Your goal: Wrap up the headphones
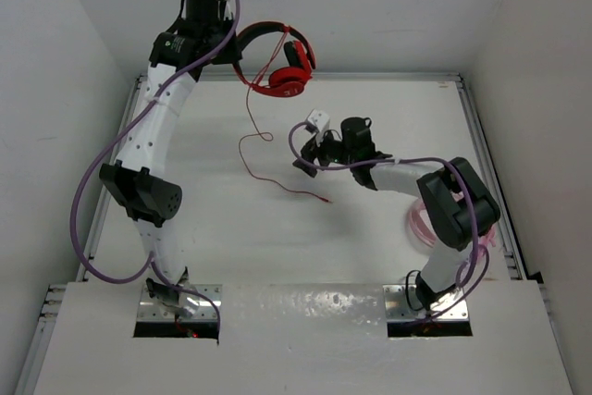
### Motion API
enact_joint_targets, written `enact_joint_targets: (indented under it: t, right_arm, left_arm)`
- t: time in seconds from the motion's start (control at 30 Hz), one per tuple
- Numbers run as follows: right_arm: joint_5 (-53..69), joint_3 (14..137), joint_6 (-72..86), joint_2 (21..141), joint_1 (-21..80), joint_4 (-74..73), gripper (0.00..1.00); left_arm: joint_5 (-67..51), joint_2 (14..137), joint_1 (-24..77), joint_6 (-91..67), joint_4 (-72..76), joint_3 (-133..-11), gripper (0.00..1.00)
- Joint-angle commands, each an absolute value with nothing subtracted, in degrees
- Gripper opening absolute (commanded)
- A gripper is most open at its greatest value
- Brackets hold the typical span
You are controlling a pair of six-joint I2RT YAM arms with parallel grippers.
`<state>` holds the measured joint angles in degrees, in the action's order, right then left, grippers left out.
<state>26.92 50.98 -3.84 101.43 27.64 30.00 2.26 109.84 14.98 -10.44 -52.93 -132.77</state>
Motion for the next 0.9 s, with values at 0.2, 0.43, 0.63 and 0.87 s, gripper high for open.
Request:
enact_joint_targets:
  t: [0.2,0.43,0.63,0.87]
  right_arm:
    - [14.18,46.57,16.33,107.89,37.34,61.68,0.81]
    - [3.62,61.68,33.75,121.71,39.54,65.25,0.75]
    - [-1.5,66.78,38.04,127.34,43.24,62.41,0.75]
    - [-2.1,72.86,41.04,132.27,44.82,54.59,0.7]
  left_arm:
    - [0.97,108.81,14.24,-13.62,-47.37,-137.63,0.0]
    - [-1.14,109.07,14.33,-16.17,-47.37,-137.37,0.0]
    - [-1.67,109.6,14.24,-17.4,-46.5,-138.86,0.0]
    - [-0.97,111.97,14.24,-20.47,-45.88,-142.9,0.0]
